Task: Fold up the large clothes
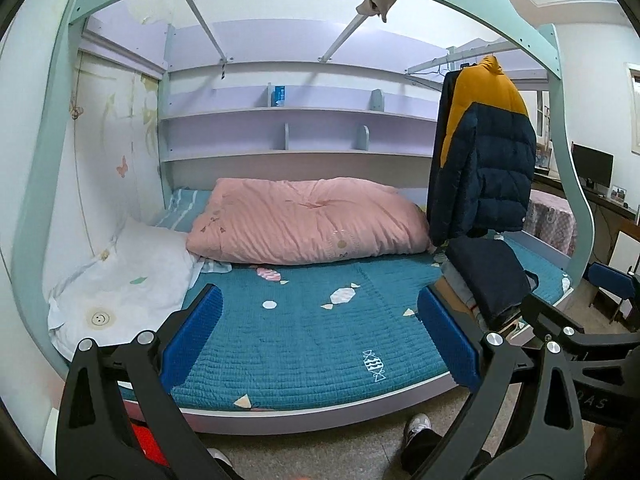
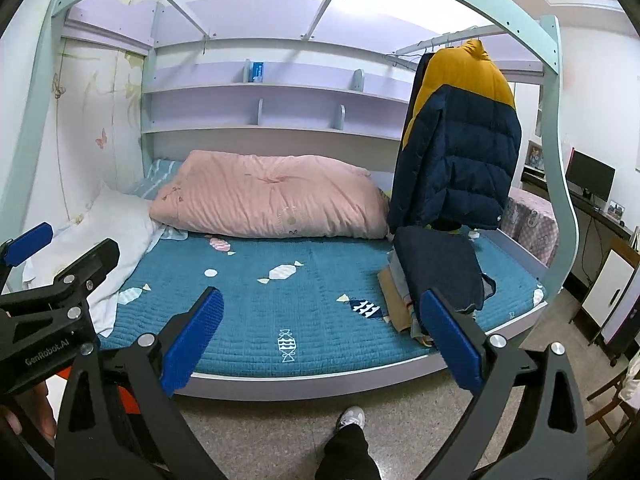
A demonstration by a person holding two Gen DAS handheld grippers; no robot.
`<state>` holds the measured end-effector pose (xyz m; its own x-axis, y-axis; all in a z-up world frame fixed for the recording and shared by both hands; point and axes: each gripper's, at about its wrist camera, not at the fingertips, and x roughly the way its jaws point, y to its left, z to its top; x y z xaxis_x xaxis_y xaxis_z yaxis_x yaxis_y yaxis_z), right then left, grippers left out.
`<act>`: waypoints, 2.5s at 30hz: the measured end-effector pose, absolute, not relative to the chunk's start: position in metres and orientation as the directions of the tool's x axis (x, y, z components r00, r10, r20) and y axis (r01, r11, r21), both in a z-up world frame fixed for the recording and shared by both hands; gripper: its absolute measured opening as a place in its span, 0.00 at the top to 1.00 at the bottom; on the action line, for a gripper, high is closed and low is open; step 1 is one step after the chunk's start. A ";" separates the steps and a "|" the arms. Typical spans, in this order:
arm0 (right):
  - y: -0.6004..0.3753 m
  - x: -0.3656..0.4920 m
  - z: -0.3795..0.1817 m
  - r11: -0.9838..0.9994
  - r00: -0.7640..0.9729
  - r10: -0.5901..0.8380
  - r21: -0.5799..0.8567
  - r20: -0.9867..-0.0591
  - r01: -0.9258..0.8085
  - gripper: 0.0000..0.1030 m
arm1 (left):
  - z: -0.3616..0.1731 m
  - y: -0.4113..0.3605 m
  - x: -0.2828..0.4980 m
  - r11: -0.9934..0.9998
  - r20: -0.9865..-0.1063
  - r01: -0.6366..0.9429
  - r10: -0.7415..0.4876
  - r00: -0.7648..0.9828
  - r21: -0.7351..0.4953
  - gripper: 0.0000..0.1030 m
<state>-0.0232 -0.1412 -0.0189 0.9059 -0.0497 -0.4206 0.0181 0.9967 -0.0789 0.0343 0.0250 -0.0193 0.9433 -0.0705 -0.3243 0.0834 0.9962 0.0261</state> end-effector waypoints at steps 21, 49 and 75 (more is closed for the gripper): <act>-0.139 -0.028 -0.019 0.997 0.909 -0.046 -0.070 -0.414 0.019 0.07 | -0.019 0.022 0.035 0.997 -0.319 0.074 -0.059 0.946 0.035 0.05; -0.141 -0.027 -0.019 0.997 0.909 -0.046 -0.069 -0.415 0.019 0.07 | -0.019 0.022 0.035 0.996 -0.311 0.072 -0.055 0.949 0.044 0.05; -0.136 -0.032 -0.018 0.997 0.908 -0.053 -0.067 -0.415 0.027 0.07 | -0.018 0.037 0.039 0.996 -0.300 0.076 -0.057 0.952 0.052 0.05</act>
<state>-0.0323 -0.1360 -0.0182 0.9081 -0.0526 -0.4154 0.0270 0.9974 -0.0674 0.0389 0.0367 -0.0180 0.9524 -0.0568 -0.2996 0.0759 0.9957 0.0524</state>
